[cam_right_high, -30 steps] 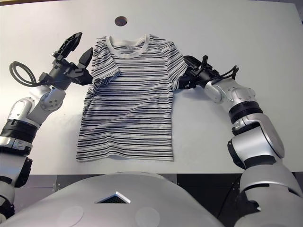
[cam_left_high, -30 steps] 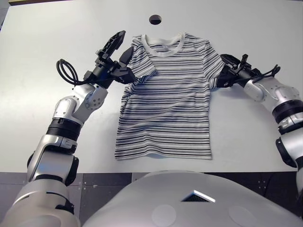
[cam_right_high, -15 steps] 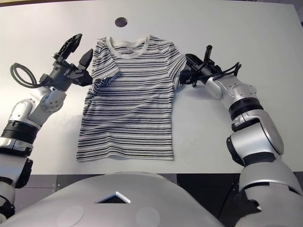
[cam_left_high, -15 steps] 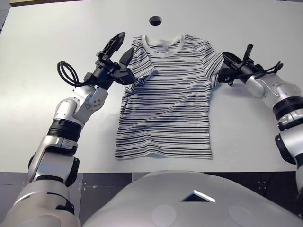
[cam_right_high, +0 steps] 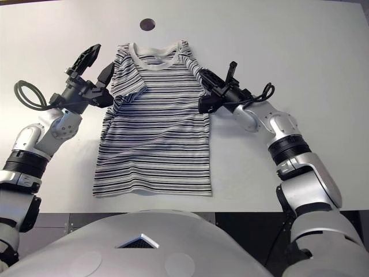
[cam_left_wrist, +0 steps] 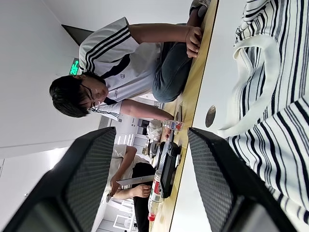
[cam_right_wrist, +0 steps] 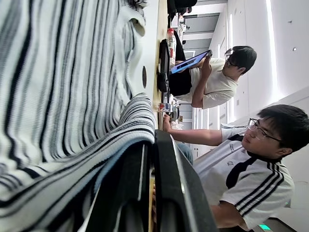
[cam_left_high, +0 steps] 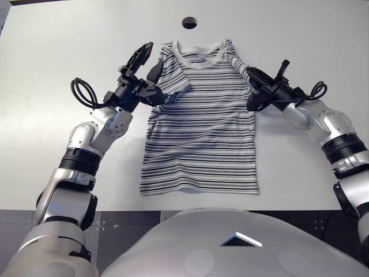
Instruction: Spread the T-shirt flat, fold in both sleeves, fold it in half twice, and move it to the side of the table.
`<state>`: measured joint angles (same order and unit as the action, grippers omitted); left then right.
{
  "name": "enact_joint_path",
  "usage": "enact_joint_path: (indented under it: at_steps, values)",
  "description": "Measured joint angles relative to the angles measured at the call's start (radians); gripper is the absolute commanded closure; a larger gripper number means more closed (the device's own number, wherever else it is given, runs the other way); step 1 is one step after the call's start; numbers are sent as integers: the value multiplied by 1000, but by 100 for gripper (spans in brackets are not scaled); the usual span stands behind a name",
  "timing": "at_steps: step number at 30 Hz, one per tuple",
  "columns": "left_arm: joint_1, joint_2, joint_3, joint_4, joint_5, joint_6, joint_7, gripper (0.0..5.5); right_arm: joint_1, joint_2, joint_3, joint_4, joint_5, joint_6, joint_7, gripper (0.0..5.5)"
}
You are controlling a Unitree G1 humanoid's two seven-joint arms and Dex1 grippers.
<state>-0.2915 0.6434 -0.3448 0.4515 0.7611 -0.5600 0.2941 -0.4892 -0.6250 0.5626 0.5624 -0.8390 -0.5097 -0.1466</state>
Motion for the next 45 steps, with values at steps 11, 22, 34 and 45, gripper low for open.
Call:
enact_joint_path:
  at_steps: [11, 22, 34, 45]
  values:
    - [16, -18, 1, 15, -3, 3, 1, 272, -40, 103, 40, 38, -42, 21, 48, 517]
    - [30, -11, 33, 15, -25, -1, 1, 272, -90, 140, 70, 83, -78, 5, 39, 330]
    - [680, 360, 364, -339, -443, -199, -310, 272, 480, -392, -323, -616, 607, -123, 437, 209]
    - [983, 561, 384, -502, -495, -196, -774, 272, 735, -558, -265, -761, 468, -203, 773, 209]
